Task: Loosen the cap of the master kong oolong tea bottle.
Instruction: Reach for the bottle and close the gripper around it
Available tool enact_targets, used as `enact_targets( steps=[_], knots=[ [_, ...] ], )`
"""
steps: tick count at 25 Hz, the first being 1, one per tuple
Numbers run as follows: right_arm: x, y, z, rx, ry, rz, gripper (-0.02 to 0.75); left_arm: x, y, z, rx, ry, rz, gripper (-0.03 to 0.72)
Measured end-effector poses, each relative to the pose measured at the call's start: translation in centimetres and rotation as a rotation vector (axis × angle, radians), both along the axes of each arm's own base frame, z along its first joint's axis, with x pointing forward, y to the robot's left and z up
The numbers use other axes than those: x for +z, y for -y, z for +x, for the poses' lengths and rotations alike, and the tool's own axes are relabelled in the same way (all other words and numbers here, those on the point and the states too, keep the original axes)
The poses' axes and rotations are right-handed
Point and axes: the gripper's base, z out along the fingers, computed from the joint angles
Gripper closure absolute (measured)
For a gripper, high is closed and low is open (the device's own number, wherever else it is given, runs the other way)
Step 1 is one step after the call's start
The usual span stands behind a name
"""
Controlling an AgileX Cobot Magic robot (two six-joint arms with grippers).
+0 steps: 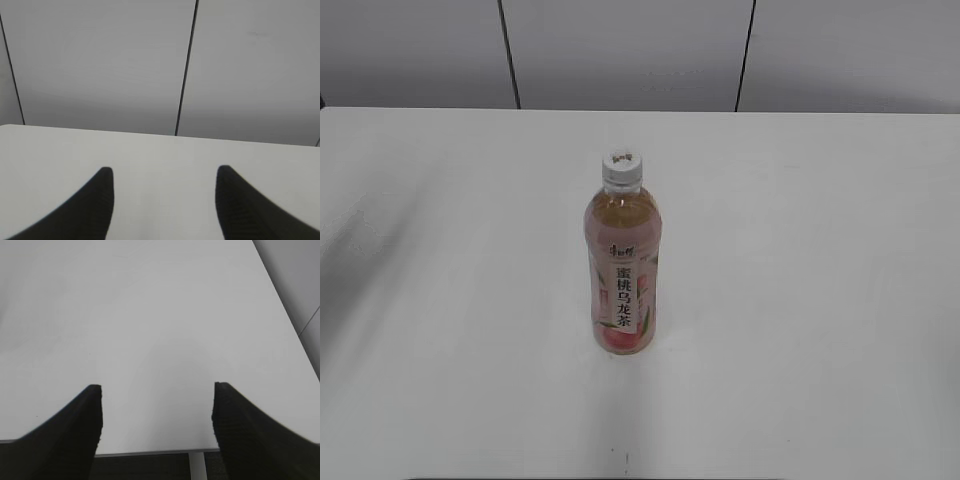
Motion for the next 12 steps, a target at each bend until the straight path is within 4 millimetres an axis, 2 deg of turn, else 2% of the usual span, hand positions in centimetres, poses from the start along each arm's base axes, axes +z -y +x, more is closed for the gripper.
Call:
enact_targets(
  steps=[7,12],
  knots=[
    [0.0,0.0,0.0,0.000,0.000,0.000,0.219,-3.0,0.8,3.1,-0.059,0.112,0.026,0.283],
    [0.0,0.0,0.0,0.000,0.000,0.000,0.219,-6.1,1.6,4.2,-0.135,0.064,0.000,0.283]
  ],
)
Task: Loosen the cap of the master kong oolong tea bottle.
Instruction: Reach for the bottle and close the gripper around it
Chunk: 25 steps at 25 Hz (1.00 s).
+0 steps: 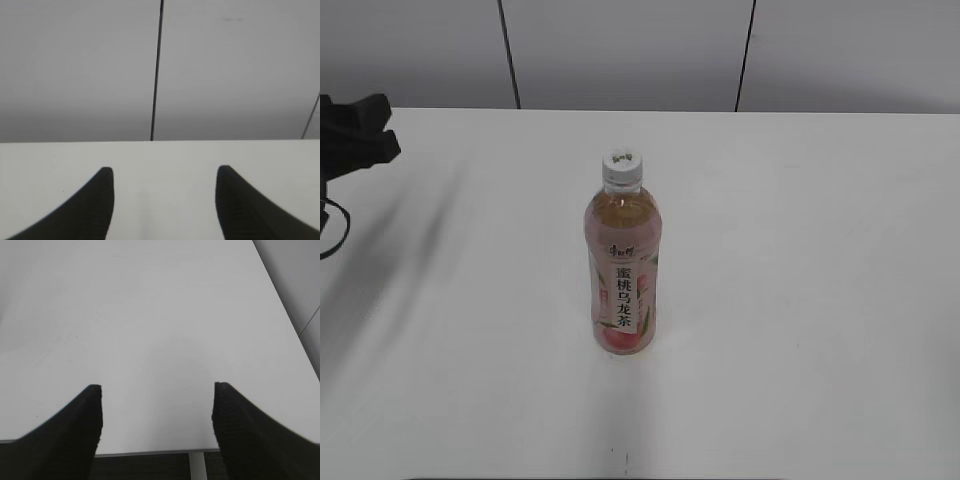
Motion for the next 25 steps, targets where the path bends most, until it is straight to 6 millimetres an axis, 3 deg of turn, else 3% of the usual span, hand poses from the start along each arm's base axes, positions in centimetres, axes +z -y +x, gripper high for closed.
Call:
enact_targets(
  steps=[12,25],
  knots=[
    [0.0,0.0,0.0,0.000,0.000,0.000,0.219,-6.6,1.7,1.1,-0.176,-0.057,-0.017,0.283],
    [0.0,0.0,0.0,0.000,0.000,0.000,0.219,-7.4,4.9,-1.5,-0.604,-0.134,-0.026,0.283]
  ],
)
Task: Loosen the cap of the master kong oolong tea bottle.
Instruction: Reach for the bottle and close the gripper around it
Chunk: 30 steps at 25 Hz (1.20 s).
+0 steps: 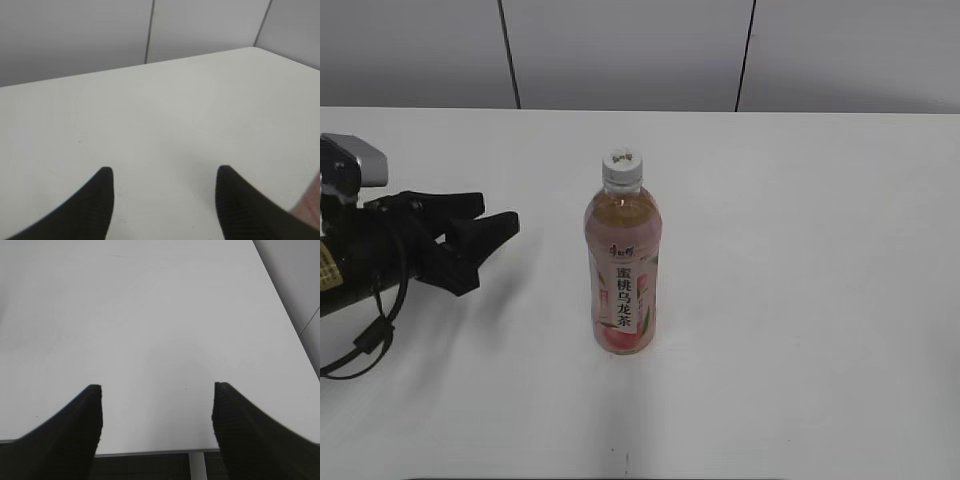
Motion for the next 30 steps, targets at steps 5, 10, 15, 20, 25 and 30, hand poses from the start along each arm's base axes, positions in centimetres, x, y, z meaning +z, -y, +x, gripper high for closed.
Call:
enact_targets(
  steps=[5,10,15,20,25,30],
  knots=[
    [0.0,0.0,0.0,0.000,0.000,0.000,0.219,-0.2,0.6,-0.9,-0.112,-0.011,0.017,0.281],
    [0.0,0.0,0.0,0.000,0.000,0.000,0.219,-0.3,1.0,-1.5,-0.188,-0.012,0.031,0.204],
    [0.0,0.0,0.0,0.000,0.000,0.000,0.219,-0.4,1.3,-2.1,-0.271,-0.011,0.049,0.062],
    [0.0,0.0,0.0,0.000,0.000,0.000,0.219,-0.6,1.6,-2.8,-0.361,-0.010,0.067,0.046],
    [0.0,0.0,0.0,0.000,0.000,0.000,0.219,-0.6,2.1,-2.9,-0.378,-0.008,0.067,0.045],
    [0.0,0.0,0.0,0.000,0.000,0.000,0.219,-0.3,3.7,-2.9,-0.408,0.012,0.060,0.064]
  ],
)
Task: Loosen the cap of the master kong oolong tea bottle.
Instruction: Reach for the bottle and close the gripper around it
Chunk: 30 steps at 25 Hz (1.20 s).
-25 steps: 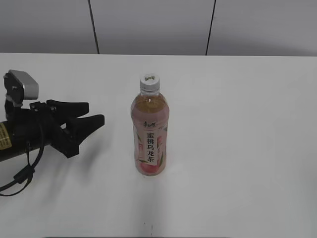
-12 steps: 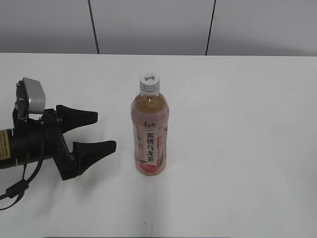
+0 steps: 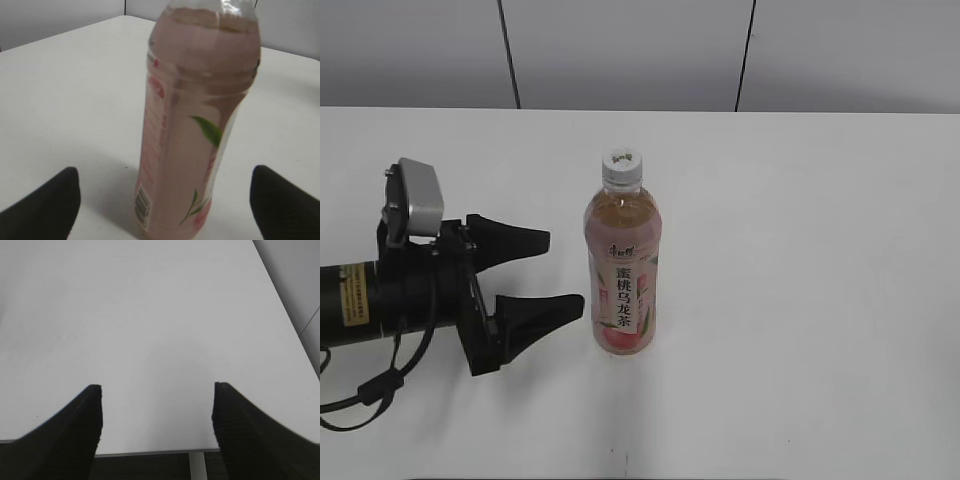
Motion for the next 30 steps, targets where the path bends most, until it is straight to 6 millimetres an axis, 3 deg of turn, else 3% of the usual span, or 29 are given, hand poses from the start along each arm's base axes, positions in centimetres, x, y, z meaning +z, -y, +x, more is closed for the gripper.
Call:
enact_targets(
  steps=[6,30],
  knots=[
    [0.0,0.0,0.0,0.000,0.000,0.000,0.219,0.2,1.7,-0.3,-0.015,0.002,-0.015,0.073],
    [0.0,0.0,0.0,0.000,0.000,0.000,0.219,3.8,7.5,2.6,-0.069,0.143,-0.140,0.084]
  ],
)
